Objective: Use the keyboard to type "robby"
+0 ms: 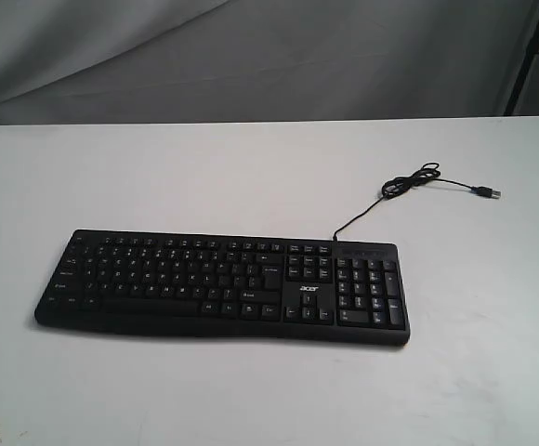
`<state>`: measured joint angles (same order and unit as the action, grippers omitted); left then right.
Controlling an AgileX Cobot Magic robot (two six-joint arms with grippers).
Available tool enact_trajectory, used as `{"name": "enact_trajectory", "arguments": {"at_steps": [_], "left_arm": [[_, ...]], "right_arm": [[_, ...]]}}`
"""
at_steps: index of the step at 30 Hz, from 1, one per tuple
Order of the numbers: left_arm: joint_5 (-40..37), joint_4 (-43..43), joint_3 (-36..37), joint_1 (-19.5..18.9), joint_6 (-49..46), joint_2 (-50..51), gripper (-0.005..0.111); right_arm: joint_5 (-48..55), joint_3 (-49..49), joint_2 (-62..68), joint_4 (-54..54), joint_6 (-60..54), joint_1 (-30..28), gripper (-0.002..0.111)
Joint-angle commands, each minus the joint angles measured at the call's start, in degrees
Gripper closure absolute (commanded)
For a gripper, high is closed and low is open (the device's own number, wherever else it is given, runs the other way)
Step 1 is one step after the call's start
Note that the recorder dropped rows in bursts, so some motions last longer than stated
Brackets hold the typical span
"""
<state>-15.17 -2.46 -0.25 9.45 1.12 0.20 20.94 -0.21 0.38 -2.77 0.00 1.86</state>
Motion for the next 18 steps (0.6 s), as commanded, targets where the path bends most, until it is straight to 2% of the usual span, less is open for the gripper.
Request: {"name": "enact_trajectory", "arguments": {"at_steps": [1,18], "left_arm": [[0.3,-0.3,0.2,0.4,0.2,-0.2,0.107],[0.3,-0.3,0.2,0.4,0.2,-0.2,0.107]], "right_arm": [[-0.3,0.2,-0.4,0.2,0.0,0.1,0.108],[-0.7,0.2,-0.4,0.7,0.0,0.1,0.108]]}}
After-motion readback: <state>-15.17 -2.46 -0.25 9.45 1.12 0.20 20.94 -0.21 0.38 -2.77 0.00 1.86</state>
